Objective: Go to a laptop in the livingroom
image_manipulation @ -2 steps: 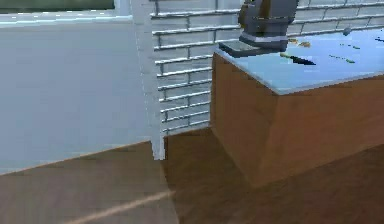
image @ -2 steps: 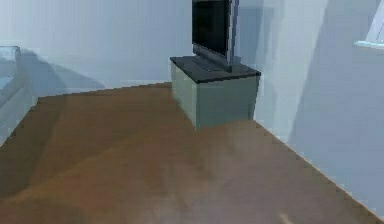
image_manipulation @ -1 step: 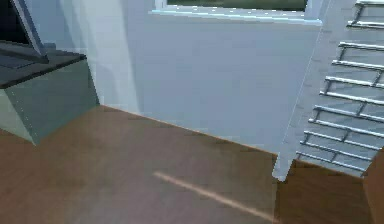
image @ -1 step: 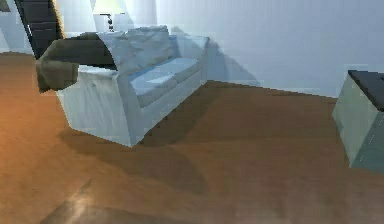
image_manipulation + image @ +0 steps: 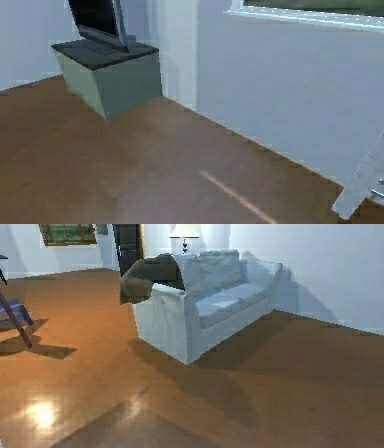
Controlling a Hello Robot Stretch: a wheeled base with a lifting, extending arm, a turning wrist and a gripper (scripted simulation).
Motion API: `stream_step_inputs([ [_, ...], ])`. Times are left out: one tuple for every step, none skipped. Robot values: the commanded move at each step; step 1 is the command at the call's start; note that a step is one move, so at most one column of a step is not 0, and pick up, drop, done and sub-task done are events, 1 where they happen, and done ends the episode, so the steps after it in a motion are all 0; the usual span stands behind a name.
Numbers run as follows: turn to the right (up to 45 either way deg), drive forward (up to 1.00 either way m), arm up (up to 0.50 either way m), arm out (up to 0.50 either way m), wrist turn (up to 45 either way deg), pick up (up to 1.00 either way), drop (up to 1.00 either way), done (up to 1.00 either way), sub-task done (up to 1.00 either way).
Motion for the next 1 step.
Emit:
stream_step_inputs([
  [0.0, 0.35, 0.00, 0.00, 0.0, 0.00, 0.00, 0.00, 0.00],
])
